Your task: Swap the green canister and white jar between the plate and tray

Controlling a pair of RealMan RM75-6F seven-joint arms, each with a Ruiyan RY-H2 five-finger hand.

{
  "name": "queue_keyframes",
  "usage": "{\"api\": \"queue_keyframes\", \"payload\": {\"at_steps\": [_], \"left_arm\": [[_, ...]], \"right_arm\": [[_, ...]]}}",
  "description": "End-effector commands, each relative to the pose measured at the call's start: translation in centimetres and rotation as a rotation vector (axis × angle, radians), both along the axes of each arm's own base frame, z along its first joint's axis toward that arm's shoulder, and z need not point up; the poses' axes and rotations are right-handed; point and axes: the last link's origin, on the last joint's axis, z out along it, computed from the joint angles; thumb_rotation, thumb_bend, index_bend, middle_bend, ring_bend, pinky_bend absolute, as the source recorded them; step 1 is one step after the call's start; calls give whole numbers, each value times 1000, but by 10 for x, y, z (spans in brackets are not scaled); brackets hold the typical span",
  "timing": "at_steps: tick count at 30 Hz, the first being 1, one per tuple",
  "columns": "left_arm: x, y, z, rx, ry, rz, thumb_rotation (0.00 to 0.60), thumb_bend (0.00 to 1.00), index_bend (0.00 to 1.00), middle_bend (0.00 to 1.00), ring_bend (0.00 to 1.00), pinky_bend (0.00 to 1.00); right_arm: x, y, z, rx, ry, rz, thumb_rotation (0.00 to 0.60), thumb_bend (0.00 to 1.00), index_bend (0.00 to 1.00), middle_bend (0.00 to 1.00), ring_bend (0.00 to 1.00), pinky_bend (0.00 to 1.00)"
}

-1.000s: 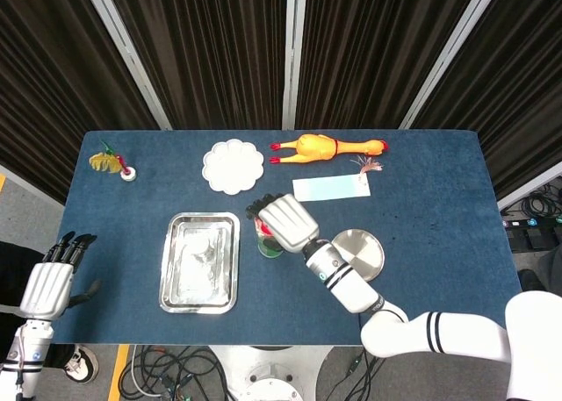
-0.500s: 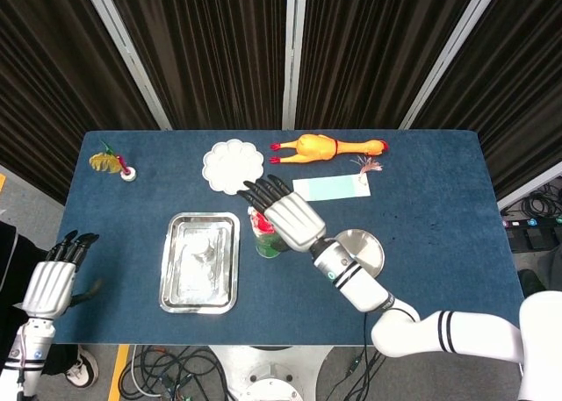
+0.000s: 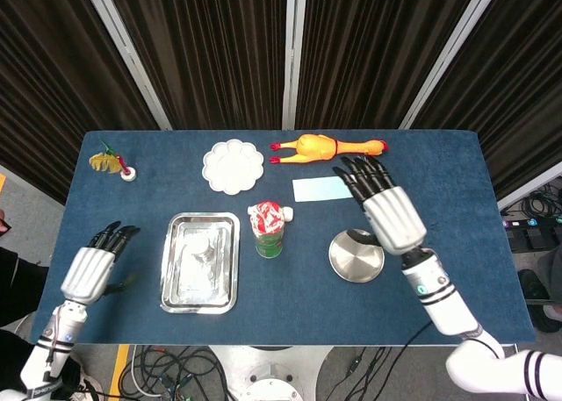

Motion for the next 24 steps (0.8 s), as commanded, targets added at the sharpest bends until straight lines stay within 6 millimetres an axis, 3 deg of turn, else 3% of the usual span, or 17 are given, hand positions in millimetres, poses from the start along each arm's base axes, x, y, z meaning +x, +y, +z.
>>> {"api": "queue_keyframes", "payload": {"at_steps": [1, 4, 10, 24], "left_arm": [[14, 16, -12, -43, -27, -21, 600, 223, 139, 136, 52, 200], [22, 28, -22, -87, -31, -17, 600, 223, 134, 126, 52, 200], [34, 42, -43, -177, -24, -24, 600, 223, 133, 120, 52, 200], [52, 65, -77, -263, 22, -64, 600, 232, 137, 125, 52, 202]], "right_arm": [[-48, 20, 24, -30, -32, -74, 600, 0, 0, 1, 0, 10], [-72, 32, 35, -50, -67, -109, 600, 0, 0, 3, 0, 10], [-98, 42, 55, -118, -93, -147, 600, 0, 0, 3, 0, 9], [-123, 41, 59, -125, -105, -210, 600, 0, 0, 0, 0, 9]]}}
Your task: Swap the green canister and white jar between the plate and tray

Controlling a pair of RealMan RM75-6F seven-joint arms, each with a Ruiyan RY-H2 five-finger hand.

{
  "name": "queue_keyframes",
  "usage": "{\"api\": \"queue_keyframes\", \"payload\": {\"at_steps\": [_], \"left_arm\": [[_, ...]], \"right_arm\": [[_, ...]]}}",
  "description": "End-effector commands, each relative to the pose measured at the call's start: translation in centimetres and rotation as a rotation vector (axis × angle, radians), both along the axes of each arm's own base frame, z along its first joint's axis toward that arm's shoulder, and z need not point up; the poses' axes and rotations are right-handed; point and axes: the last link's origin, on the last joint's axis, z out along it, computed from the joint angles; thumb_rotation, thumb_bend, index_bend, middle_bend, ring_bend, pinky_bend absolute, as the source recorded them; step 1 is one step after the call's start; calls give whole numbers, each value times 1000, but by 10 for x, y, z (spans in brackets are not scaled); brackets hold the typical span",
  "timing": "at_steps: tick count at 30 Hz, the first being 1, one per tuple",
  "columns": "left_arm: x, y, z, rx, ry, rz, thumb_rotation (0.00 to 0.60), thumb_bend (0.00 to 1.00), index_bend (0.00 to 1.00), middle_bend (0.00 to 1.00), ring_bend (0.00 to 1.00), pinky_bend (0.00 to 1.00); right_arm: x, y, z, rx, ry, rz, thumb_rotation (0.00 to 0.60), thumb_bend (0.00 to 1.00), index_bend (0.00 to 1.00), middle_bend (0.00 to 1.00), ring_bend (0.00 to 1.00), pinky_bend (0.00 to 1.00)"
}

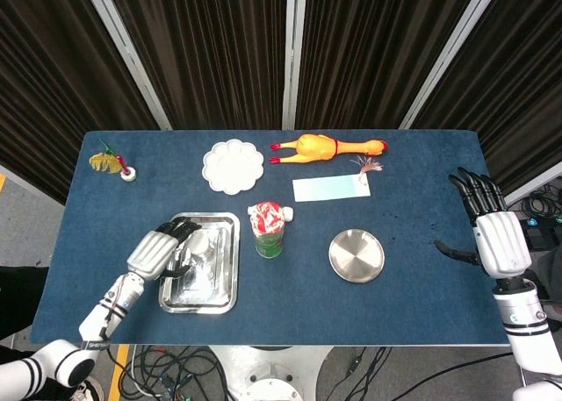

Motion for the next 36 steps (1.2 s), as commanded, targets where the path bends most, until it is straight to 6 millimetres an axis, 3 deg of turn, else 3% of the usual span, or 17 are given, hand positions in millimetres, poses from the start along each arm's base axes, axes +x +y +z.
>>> {"api": "queue_keyframes", "payload": {"at_steps": [1, 21, 36], "left_arm": [[2, 6, -6, -11, 20, -6, 600, 236, 141, 128, 52, 202], [7, 12, -16, -10, 53, -1, 600, 295, 222, 261, 194, 373], [19, 17, -28, -38, 30, -28, 600, 284, 238, 261, 196, 382]], "right_arm": [[-5, -1, -1, 2, -5, -14, 600, 0, 0, 0, 0, 9], [-18, 4, -2, -18, 2, -42, 600, 8, 0, 0, 0, 9], [-23, 5, -4, -8, 14, -70, 600, 10, 0, 0, 0, 9]]}}
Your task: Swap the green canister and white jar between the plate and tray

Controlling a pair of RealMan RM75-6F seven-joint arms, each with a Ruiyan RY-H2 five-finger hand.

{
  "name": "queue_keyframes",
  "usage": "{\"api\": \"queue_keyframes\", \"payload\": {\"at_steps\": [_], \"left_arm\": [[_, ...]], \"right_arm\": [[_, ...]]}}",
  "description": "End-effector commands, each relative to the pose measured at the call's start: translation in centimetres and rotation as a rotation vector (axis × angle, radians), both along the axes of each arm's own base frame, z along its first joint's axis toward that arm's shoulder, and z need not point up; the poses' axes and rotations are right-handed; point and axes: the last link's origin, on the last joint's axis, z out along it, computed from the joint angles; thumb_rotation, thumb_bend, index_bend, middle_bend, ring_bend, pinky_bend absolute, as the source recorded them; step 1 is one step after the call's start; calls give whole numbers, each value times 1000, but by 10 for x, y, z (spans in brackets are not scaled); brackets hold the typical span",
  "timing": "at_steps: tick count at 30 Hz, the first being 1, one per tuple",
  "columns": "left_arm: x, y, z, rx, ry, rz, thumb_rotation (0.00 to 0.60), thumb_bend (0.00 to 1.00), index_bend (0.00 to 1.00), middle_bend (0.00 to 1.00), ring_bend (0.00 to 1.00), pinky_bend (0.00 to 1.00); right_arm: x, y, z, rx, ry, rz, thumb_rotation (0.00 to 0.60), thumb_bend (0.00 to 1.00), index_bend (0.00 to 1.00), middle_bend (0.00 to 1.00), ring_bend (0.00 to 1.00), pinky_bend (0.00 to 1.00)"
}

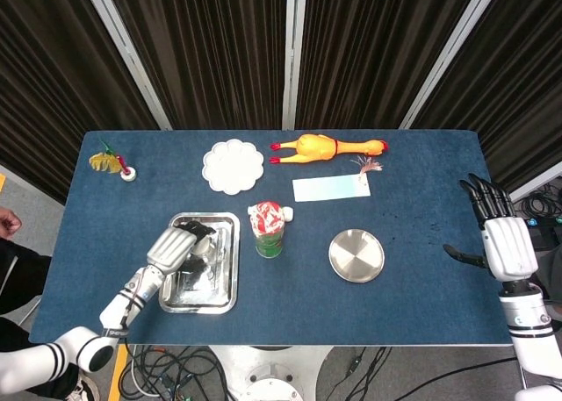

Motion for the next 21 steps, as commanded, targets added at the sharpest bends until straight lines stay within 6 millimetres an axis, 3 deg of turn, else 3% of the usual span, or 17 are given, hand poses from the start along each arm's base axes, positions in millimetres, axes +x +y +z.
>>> {"api": "queue_keyframes", "payload": {"at_steps": [1, 21], "left_arm": [[2, 0, -2, -5, -4, -5, 600, 283, 244, 261, 196, 382], [9, 0, 2, 38, -38, -32, 600, 344, 436, 449, 439, 623]], "right_arm": [[-1, 0, 0, 1, -2, -3, 600, 10, 0, 0, 0, 10], [-5, -1, 0, 10, -2, -21, 600, 12, 0, 0, 0, 9]]}}
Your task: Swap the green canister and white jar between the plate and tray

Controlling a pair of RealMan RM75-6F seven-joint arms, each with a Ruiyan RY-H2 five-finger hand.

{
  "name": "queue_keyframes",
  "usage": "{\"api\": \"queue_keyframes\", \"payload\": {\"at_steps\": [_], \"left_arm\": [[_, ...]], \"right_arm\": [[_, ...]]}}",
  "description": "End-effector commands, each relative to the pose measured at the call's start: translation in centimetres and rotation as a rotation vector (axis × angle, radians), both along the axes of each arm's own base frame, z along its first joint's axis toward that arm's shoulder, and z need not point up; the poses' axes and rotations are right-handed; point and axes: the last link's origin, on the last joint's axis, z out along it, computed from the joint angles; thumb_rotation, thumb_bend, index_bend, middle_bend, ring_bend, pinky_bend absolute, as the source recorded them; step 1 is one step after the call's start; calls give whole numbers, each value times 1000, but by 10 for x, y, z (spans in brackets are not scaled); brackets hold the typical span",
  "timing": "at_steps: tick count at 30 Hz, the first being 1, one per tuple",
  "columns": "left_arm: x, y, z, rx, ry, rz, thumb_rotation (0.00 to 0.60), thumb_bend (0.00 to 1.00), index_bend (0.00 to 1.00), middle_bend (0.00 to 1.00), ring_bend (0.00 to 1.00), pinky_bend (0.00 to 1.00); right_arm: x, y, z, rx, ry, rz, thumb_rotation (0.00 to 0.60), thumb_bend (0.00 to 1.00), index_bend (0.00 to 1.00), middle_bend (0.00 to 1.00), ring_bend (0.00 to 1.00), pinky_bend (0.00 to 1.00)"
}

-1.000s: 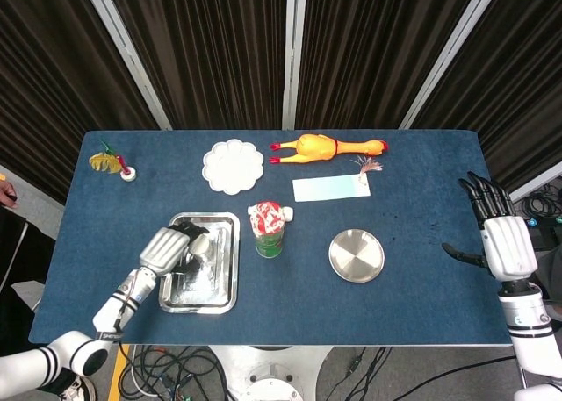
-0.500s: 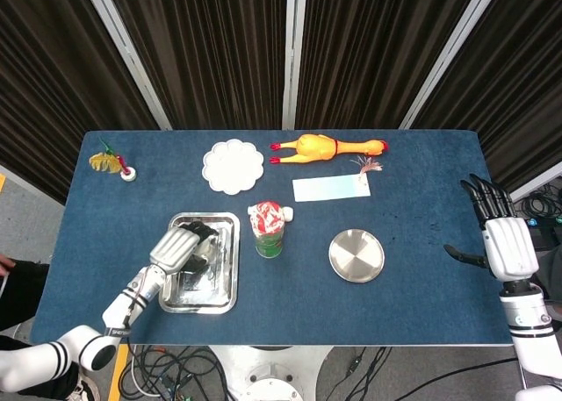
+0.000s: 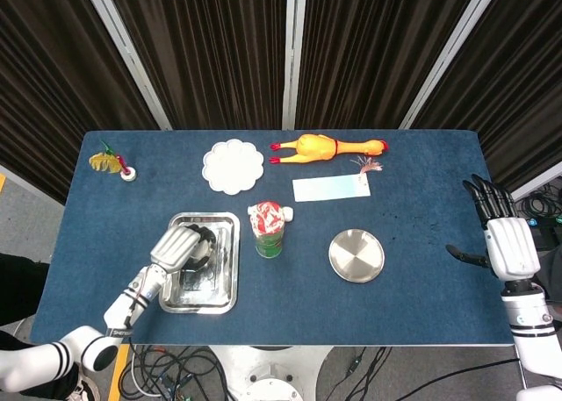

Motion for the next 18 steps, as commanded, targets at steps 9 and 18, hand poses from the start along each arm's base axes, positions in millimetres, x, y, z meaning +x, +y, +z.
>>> {"api": "queue_keyframes", "payload": {"at_steps": [9, 18], "left_arm": [[-2, -9, 11, 13, -13, -10, 600, 361, 467, 479, 470, 654], [11, -50, 31, -12, -21, -49, 600, 361, 470, 481, 473, 655]], "right_arm": [[1, 0, -2, 11, 3, -8, 600, 14, 0, 0, 0, 10], [-3, -1, -1, 7, -4, -17, 600, 15, 0, 0, 0, 9]]}}
